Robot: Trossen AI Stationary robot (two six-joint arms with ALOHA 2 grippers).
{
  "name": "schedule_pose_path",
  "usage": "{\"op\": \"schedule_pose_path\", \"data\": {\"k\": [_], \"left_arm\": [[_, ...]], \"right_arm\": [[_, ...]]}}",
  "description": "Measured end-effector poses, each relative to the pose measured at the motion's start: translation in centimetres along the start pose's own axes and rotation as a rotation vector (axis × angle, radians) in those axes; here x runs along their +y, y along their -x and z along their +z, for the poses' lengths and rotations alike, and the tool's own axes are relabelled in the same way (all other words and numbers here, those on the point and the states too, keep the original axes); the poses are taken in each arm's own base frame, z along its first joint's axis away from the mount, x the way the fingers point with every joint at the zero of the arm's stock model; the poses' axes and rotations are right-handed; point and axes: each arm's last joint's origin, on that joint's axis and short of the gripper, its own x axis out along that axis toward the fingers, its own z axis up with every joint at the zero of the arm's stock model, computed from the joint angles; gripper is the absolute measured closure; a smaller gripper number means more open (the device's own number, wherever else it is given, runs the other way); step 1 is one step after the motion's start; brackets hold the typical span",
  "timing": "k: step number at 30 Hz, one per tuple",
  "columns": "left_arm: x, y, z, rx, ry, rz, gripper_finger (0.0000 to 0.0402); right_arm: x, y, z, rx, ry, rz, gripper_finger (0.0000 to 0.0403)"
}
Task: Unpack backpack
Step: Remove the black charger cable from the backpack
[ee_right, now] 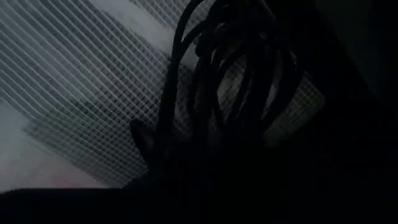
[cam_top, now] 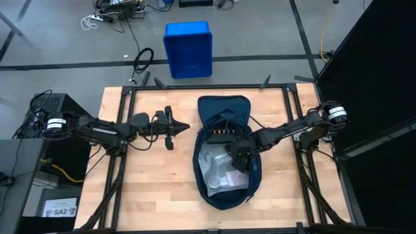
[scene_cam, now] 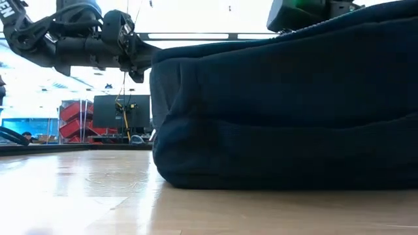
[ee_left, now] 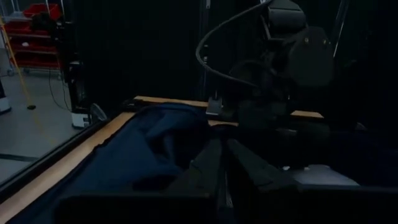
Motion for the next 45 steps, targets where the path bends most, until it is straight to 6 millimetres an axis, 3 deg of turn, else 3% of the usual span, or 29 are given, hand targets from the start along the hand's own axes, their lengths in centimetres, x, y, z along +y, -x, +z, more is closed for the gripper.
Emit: {"op": "schedule_pose_path", "data": {"k": [4, 10, 18, 24, 30, 33, 38, 45], "left_arm": [[0.0, -0.2, -0.3, 0.006, 0.003, 0.001, 0.0402], [0.0, -0.2, -0.3, 0.009, 0.018, -0.001, 0.0402], [-0.1, -0.2, -0.4, 0.017, 0.032, -0.042, 0.0402], [-0.1, -0.2, -0.4, 0.021, 0.038, -0.047, 0.0402], [-0.3, -0.2, -0.5, 0.031, 0.04, -0.055, 0.0402], [-0.3, -0.2, -0.5, 0.032, 0.04, -0.056, 0.0402], [-0.5, -0.2, -0.5, 0.033, 0.041, -0.065, 0.0402], [-0.6, -0.2, -0.5, 0.034, 0.041, -0.07, 0.0402]], "right_arm": [[0.2, 0.3, 0.6, -0.045, 0.01, 0.05, 0.039], [1.6, 2.1, 2.3, -0.242, 0.035, 0.237, 0.04], [2.1, 6.5, 3.7, -0.533, 0.086, 0.372, 0.0402], [0.5, 10.0, 3.2, -0.677, 0.083, 0.227, 0.0403], [-2.6, 14.9, 1.3, -0.736, -0.034, -0.128, 0.0403], [-4.3, 15.2, 0.2, -0.691, -0.112, -0.268, 0.0403], [-7.0, 14.1, -1.7, -0.466, -0.252, -0.466, 0.0403], [-8.3, 12.2, -3.0, -0.079, -0.363, -0.621, 0.04]]}}
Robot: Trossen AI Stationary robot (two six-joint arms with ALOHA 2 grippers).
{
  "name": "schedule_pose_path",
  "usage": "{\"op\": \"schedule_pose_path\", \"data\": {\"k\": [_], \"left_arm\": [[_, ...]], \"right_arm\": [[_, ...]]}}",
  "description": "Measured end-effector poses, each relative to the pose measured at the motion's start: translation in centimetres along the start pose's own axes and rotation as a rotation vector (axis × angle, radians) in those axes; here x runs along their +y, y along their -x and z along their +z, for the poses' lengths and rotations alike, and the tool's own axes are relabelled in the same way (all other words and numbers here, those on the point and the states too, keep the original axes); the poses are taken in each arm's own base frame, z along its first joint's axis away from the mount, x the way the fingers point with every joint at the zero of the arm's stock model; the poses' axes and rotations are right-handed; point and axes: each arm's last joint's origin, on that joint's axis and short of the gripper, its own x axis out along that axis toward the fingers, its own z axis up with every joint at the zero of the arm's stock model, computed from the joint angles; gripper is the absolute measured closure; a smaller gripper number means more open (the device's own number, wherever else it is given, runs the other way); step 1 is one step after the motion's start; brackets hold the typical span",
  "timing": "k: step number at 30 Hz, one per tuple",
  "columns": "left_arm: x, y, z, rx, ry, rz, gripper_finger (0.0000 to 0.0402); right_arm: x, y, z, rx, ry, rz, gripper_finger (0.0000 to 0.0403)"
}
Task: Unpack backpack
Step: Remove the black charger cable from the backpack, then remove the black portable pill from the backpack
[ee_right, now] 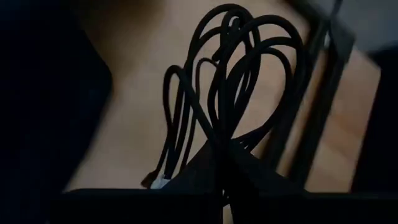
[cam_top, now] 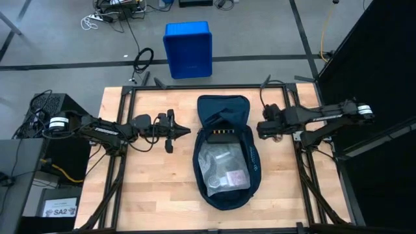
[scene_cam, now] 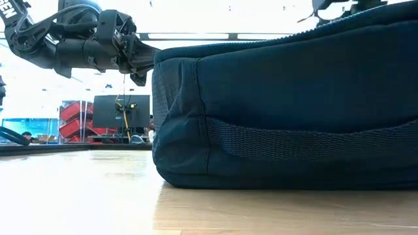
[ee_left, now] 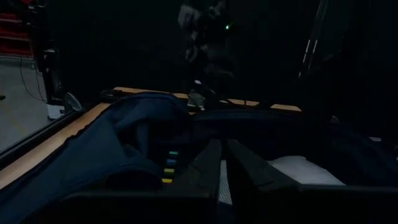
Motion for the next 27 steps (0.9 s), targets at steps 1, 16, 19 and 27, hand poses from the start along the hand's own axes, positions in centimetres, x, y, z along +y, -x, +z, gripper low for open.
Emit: {"op": "schedule_pose_path", "data": {"k": [1, 16, 19, 27], "left_arm": [[0.0, 0.0, 0.0, 0.0, -0.001, 0.0, 0.0402], [0.0, 0.0, 0.0, 0.0, 0.0, 0.0, 0.0402], [0.0, 0.0, 0.0, 0.0, -0.003, 0.0, 0.0402], [0.0, 0.0, 0.0, 0.0, -0.005, 0.001, 0.0402]], "right_arm": [[0.2, -0.2, 0.0, 0.022, 0.016, -0.009, 0.0397], [3.4, -0.4, 0.8, 0.014, 0.188, 0.14, 0.0187], [4.9, 0.7, 1.9, -0.093, 0.197, 0.303, 0.0154], [10.6, 4.3, 4.1, -0.516, 0.351, 0.779, 0.0126]]}}
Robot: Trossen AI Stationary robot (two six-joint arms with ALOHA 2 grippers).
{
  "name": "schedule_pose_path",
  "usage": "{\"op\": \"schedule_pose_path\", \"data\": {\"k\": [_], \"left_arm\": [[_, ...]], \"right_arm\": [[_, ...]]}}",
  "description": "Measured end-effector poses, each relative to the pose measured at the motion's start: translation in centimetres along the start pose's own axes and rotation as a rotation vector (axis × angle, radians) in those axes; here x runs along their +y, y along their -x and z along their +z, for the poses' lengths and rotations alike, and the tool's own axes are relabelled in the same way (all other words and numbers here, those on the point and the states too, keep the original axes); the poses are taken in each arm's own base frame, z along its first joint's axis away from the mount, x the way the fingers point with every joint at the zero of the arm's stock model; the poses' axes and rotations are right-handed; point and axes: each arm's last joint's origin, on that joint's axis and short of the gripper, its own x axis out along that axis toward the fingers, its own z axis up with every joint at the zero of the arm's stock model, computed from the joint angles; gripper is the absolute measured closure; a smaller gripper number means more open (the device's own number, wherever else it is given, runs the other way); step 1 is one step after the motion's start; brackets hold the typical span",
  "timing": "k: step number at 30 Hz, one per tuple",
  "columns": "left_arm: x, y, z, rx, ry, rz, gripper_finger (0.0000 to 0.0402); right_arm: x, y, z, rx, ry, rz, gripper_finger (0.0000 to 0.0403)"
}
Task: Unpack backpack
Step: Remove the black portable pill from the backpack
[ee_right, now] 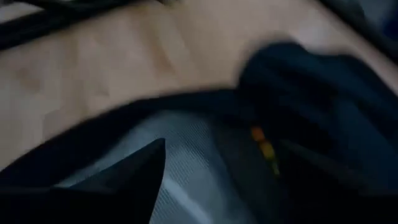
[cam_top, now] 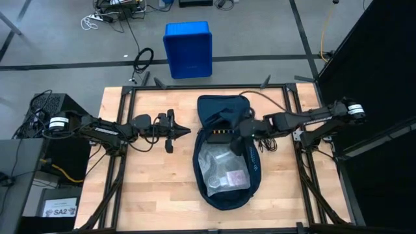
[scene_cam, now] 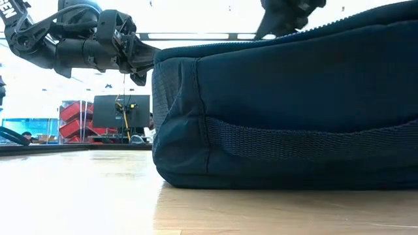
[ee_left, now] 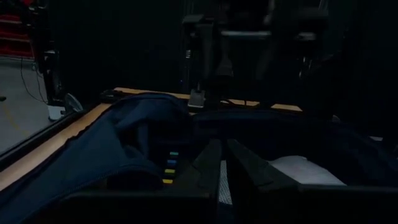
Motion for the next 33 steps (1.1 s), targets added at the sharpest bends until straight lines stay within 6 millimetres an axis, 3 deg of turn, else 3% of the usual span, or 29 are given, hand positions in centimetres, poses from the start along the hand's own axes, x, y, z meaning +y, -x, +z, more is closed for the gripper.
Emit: {"op": "schedule_pose_path", "data": {"k": [5, 9, 12, 21, 33], "left_arm": [[0.0, 0.0, 0.0, 0.0, 0.0, 0.0, 0.0402], [0.0, 0.0, 0.0, 0.001, 0.003, 0.0, 0.0402], [0.0, 0.0, 0.0, 0.003, 0.004, 0.0, 0.0402], [0.0, 0.0, -0.1, 0.008, 0.002, 0.001, 0.0402], [0.0, 0.0, -0.2, 0.02, 0.001, 0.002, 0.0401]], "right_arm": [[1.6, -3.8, -0.9, 0.01, 0.221, 0.018, 0.0142], [0.9, -7.4, -2.7, 0.135, 0.259, -0.047, 0.0159], [-0.4, -9.0, -3.5, 0.224, 0.208, -0.086, 0.0169], [-4.1, -10.0, -3.6, 0.362, 0.069, -0.089, 0.0188], [-4.4, -12.3, -5.2, 0.459, 0.144, -0.067, 0.0186]]}}
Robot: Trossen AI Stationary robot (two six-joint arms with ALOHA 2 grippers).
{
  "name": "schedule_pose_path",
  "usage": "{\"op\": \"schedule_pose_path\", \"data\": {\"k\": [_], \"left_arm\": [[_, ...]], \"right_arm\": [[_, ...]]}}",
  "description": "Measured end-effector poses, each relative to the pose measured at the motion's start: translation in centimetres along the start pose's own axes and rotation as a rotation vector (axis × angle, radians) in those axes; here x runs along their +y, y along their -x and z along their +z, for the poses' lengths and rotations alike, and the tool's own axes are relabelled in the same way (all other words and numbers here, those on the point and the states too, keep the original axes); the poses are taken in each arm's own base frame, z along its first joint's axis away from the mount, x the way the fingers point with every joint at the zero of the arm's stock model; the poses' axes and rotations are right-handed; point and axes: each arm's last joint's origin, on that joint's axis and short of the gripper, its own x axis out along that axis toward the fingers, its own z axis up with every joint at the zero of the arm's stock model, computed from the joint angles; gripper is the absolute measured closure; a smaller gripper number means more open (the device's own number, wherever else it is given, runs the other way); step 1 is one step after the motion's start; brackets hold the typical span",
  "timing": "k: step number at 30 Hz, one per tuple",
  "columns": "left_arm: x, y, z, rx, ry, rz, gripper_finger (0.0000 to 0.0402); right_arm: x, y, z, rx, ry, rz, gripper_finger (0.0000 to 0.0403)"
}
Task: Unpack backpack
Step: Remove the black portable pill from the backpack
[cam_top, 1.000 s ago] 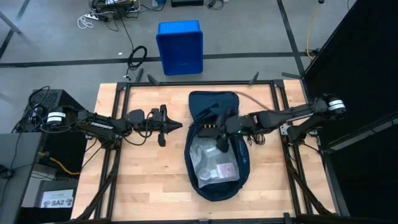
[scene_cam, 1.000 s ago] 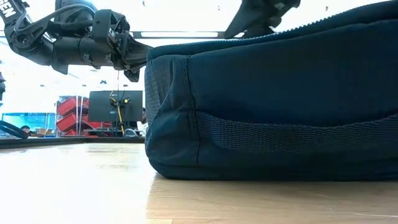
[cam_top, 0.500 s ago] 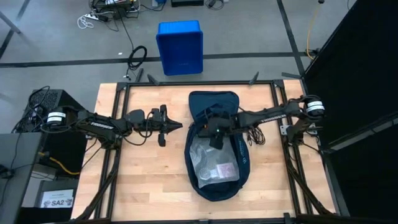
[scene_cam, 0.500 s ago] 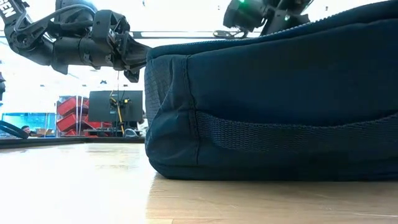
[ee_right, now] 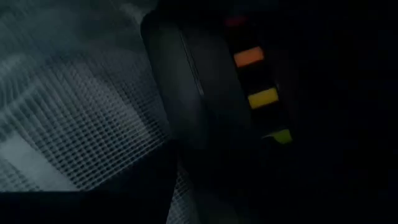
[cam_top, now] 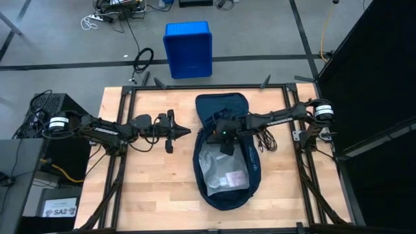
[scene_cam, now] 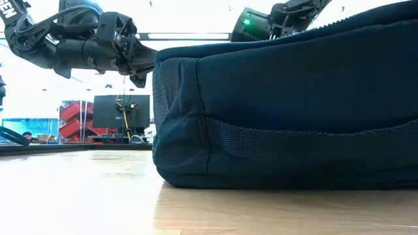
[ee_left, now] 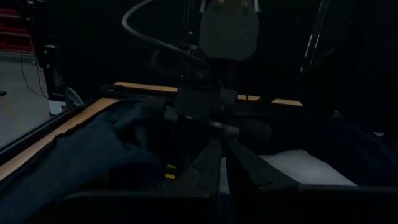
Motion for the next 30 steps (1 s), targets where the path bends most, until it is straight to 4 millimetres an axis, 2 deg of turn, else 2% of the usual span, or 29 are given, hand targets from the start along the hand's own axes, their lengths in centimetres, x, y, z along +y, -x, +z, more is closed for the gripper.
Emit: {"op": "schedule_pose_path", "data": {"k": [5, 8, 11, 21, 30], "left_arm": [[0.0, 0.0, 0.0, 0.0, 0.0, 0.0, 0.0401], [0.0, 0.0, 0.0, 0.0, 0.0, 0.0, 0.0402], [0.0, 0.0, 0.0, 0.001, 0.0, 0.0, 0.0401], [0.0, 0.0, 0.0, 0.003, 0.001, 0.0, 0.0401], [0.0, 0.0, 0.0, 0.003, 0.006, -0.001, 0.0401]], "right_arm": [[0.1, -1.0, -0.3, 0.034, 0.01, -0.018, 0.0162], [0.0, -0.9, -0.3, 0.031, 0.006, -0.022, 0.0169], [0.0, -0.8, -0.3, 0.033, 0.005, -0.024, 0.0211], [0.1, -0.4, -0.1, 0.032, -0.019, 0.003, 0.0391], [1.1, 0.5, 0.9, 0.038, -0.015, 0.091, 0.0393]]}}
